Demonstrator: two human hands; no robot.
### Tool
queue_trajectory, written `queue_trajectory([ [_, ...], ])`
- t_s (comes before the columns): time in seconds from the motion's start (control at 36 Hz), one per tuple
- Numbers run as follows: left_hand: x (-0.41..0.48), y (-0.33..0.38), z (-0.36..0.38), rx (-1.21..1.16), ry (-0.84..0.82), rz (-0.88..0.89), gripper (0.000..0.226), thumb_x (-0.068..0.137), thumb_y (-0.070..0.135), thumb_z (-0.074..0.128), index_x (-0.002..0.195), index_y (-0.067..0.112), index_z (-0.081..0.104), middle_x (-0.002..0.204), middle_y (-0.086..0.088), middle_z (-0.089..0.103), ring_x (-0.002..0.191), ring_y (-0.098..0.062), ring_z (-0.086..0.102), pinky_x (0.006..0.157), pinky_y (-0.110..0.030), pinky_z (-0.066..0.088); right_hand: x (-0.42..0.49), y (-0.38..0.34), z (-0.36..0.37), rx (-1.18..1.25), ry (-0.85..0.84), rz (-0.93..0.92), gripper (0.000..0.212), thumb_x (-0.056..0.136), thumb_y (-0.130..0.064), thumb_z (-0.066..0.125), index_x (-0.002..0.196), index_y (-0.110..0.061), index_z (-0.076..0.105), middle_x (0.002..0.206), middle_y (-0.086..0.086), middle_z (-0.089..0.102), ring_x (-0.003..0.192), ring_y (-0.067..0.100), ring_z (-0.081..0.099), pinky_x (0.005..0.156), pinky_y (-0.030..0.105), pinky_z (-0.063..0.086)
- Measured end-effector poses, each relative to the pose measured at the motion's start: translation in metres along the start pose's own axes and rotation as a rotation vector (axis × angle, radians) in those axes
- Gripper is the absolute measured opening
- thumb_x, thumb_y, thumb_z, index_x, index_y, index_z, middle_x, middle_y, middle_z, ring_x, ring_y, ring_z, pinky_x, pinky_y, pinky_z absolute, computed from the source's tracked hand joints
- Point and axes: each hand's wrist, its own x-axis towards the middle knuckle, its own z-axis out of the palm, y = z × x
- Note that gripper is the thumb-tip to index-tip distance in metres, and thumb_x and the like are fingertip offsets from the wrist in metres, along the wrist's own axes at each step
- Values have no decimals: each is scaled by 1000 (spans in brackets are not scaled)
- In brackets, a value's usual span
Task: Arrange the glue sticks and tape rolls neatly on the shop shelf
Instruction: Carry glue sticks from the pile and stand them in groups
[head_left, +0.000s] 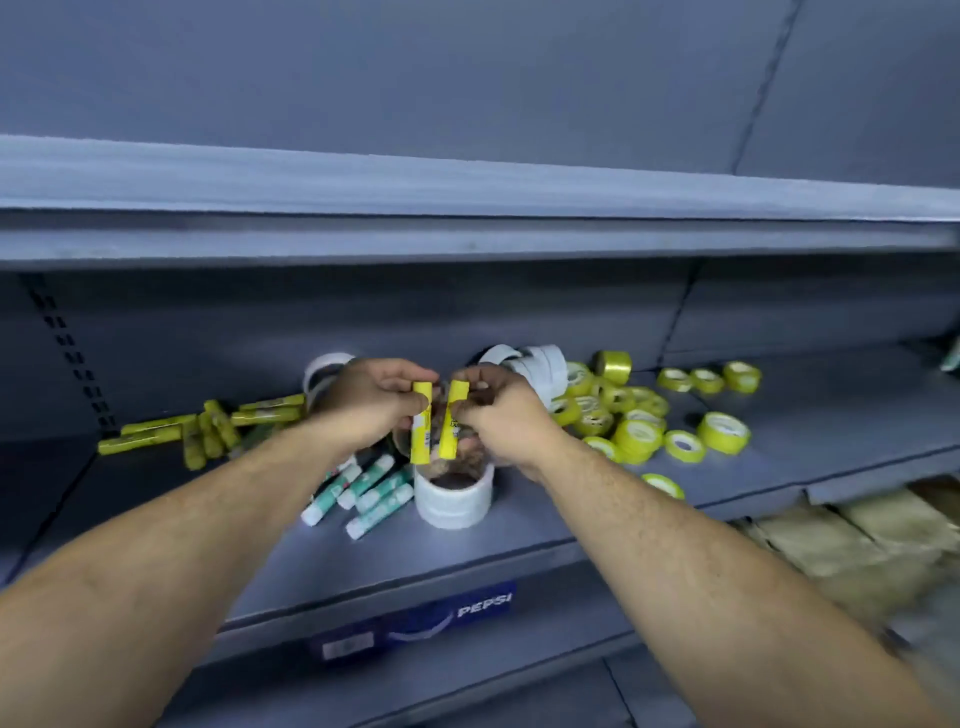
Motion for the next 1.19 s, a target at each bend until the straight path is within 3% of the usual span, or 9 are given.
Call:
queue_trajectory([
  [0.19, -3, 46, 171, -38, -196, 42, 31, 86, -14, 63, 94, 15, 71, 85, -14, 68, 73, -22, 65, 67, -29, 58, -73, 27, -161, -57, 165, 42, 27, 95, 1, 60, 113, -20, 57, 77, 2, 58, 68, 21, 61, 55, 32, 58],
  [0.28, -4, 65, 248, -21, -276, 88, 34, 85, -15, 64, 93, 18, 71, 87, -13, 70, 71, -18, 66, 70, -34, 58, -106, 40, -232, -70, 268, 63, 27, 94, 2, 60, 112, -19, 58, 68, -3, 52, 66, 17, 59, 74, 47, 61],
  [0.39, -10, 90, 347, -26, -361, 135, 31, 84, -11, 67, 96, 16, 73, 88, -10, 71, 71, -12, 65, 63, -24, 57, -149, 58, -319, -86, 392, 102, 26, 94, 4, 57, 102, -20, 58, 69, 3, 53, 59, 20, 55, 63, 41, 58],
  [0.47, -13, 104, 417, -27, -433, 159, 35, 83, -12, 67, 90, 21, 74, 80, -6, 70, 67, -12, 64, 70, -32, 61, -179, 69, -376, -88, 494, 133, 25, 95, 4, 57, 108, -17, 57, 66, 3, 53, 56, 18, 54, 56, 33, 55],
  [0.61, -18, 124, 519, -76, -535, 183, 34, 82, -14, 66, 91, 17, 75, 76, -5, 68, 60, -12, 60, 61, -27, 57, -215, 95, -461, -66, 640, 176, 27, 94, 4, 59, 112, -17, 58, 88, 15, 56, 74, 27, 62, 70, 46, 62],
  [0.78, -1, 142, 631, -88, -657, 211, 32, 82, -15, 65, 98, 11, 75, 78, -7, 66, 61, -11, 57, 55, -14, 49, -240, 118, -550, -83, 762, 196, 26, 95, 4, 58, 114, -13, 57, 83, 10, 55, 66, 23, 61, 50, 26, 55],
  [0.97, 49, 164, 754, -114, -765, 240, 40, 79, -13, 67, 85, 26, 75, 79, -6, 72, 73, -22, 65, 80, -49, 59, -233, 137, -655, -109, 899, 237, 24, 94, 5, 57, 102, -18, 59, 85, 15, 61, 62, 25, 62, 54, 36, 58],
  [1.08, 76, 182, 814, -110, -804, 238, 40, 77, -8, 71, 82, 31, 77, 90, -11, 75, 86, -29, 72, 82, -52, 59, -225, 144, -715, -160, 966, 259, 24, 92, 5, 59, 107, -13, 62, 74, 0, 64, 59, 18, 61, 67, 47, 58],
  [1.19, 94, 200, 871, -105, -824, 267, 37, 77, -6, 73, 84, 31, 76, 88, -4, 76, 88, -25, 72, 82, -46, 61, -219, 154, -771, -191, 1019, 266, 24, 90, 2, 60, 103, -19, 63, 79, 6, 64, 65, 24, 60, 68, 53, 58],
])
